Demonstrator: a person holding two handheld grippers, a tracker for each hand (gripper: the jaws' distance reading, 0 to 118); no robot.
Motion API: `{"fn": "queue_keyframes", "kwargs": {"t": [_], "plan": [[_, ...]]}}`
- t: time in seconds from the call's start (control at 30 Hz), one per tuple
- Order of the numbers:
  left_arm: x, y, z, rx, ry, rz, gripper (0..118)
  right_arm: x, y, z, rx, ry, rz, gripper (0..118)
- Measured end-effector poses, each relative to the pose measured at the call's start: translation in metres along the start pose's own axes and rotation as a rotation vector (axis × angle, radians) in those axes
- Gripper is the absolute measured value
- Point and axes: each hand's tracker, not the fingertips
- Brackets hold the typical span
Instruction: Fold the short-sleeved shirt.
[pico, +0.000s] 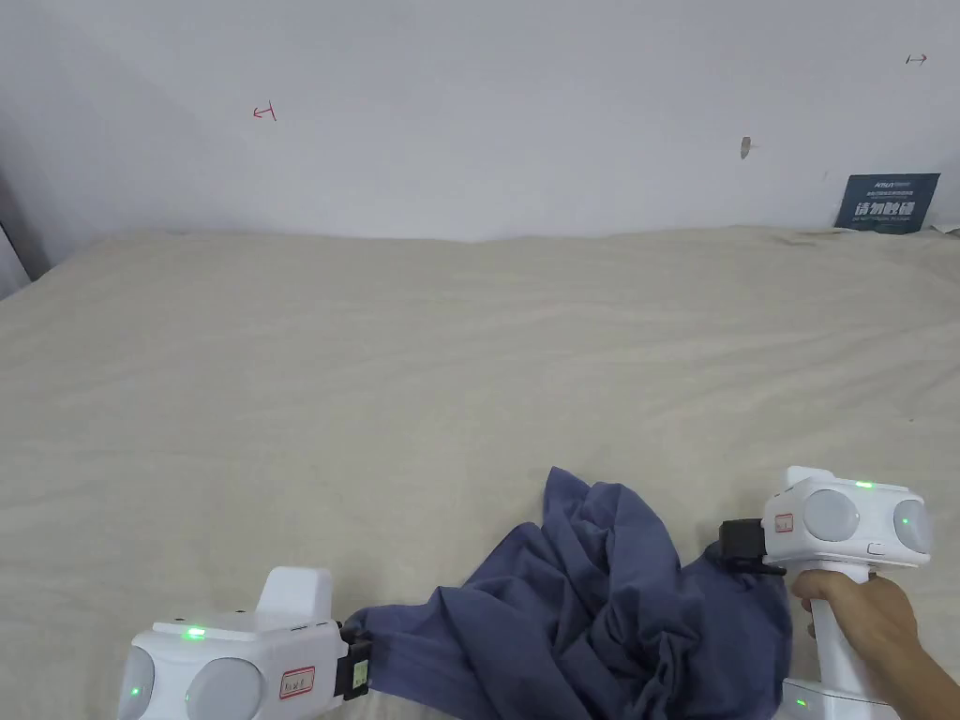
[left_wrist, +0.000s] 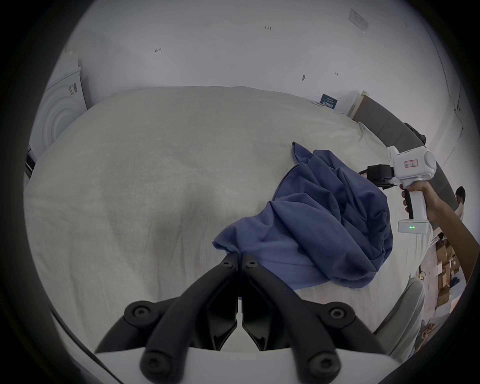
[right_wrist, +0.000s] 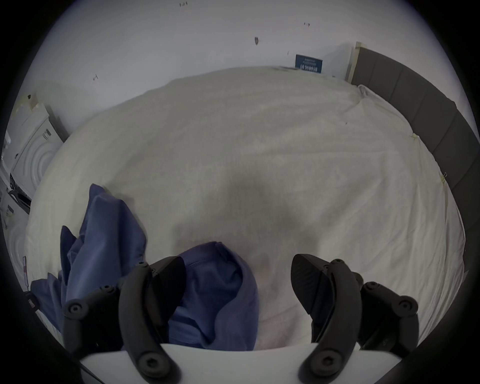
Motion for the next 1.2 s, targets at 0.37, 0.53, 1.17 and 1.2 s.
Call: {"fn": "queue_keyframes", "kwargs": {"t": [0.37, 0.53, 1.17, 1.2], "plan": [[0.000, -0.001, 0.005, 0.008, -0.003, 0.009, 0, -0.007, -0.006, 0.060, 0.135, 0.041, 0.097, 3], [0.001, 0.006, 0.012, 0.026, -0.014, 0.013, 0, 0.006, 0.011, 0.114, 0.229, 0.051, 0.098, 3], [-0.024, 0.229, 0.108, 0.327, 0.097, 0.023, 0, 0.085, 0.158, 0.289, 0.578, -0.085, -0.001, 3], [-0.024, 0.244, 0.110, 0.335, 0.108, 0.028, 0, 0.084, 0.168, 0.290, 0.585, -0.089, 0.004, 3]]}}
